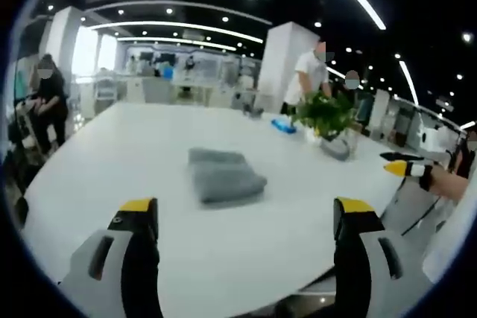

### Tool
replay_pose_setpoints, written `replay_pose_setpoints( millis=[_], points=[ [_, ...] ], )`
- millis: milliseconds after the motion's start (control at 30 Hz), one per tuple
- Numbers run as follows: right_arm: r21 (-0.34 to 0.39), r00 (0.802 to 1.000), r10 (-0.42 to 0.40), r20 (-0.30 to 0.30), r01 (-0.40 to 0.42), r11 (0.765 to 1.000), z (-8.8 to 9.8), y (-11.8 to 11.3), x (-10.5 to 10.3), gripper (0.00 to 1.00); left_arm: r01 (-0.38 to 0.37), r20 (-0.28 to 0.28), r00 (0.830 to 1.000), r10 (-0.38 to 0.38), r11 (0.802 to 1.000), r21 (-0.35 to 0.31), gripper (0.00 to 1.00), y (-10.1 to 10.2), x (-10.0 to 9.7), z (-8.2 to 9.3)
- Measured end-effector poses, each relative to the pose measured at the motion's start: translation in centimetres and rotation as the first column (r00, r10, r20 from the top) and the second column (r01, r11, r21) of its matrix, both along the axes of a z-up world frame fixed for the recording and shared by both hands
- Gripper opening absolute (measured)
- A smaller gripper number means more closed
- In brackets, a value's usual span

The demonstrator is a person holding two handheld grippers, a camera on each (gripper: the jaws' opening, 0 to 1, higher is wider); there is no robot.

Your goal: Open the folded towel by lifting each exposed corner and separating the folded layers until the towel lies flat within the target outline without major curled edges

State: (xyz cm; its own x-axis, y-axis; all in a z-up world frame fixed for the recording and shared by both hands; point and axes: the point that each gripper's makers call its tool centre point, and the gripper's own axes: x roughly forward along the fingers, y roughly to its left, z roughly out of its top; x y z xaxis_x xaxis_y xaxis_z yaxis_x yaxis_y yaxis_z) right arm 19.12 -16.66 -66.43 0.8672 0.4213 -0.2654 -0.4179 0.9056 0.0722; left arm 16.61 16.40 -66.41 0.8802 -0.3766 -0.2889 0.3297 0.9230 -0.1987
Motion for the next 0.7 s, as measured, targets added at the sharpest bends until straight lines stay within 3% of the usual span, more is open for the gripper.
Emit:
replay_pose_setpoints(
  millis=[200,400,700],
  points=[
    [-0.008,1.0,0.009,-0.001,-0.009,1.0,0.0,0.3,-0.1,0.96,-0.013,-0.003,1.0,0.013,1.0,0.001,1.0,0.4,-0.2,-0.1],
    [0.004,0.997,0.035,0.075,-0.036,0.999,1.8,0.8,-0.1,0.95,-0.009,-0.013,1.0,0.009,1.0,0.01,1.0,0.1,-0.3,-0.3],
    [0.005,0.996,0.044,0.073,-0.044,0.999,2.0,0.5,0.4,0.94,0.011,-0.011,1.0,-0.011,0.998,0.054,1.0,-0.7,0.3,0.0]
  ],
)
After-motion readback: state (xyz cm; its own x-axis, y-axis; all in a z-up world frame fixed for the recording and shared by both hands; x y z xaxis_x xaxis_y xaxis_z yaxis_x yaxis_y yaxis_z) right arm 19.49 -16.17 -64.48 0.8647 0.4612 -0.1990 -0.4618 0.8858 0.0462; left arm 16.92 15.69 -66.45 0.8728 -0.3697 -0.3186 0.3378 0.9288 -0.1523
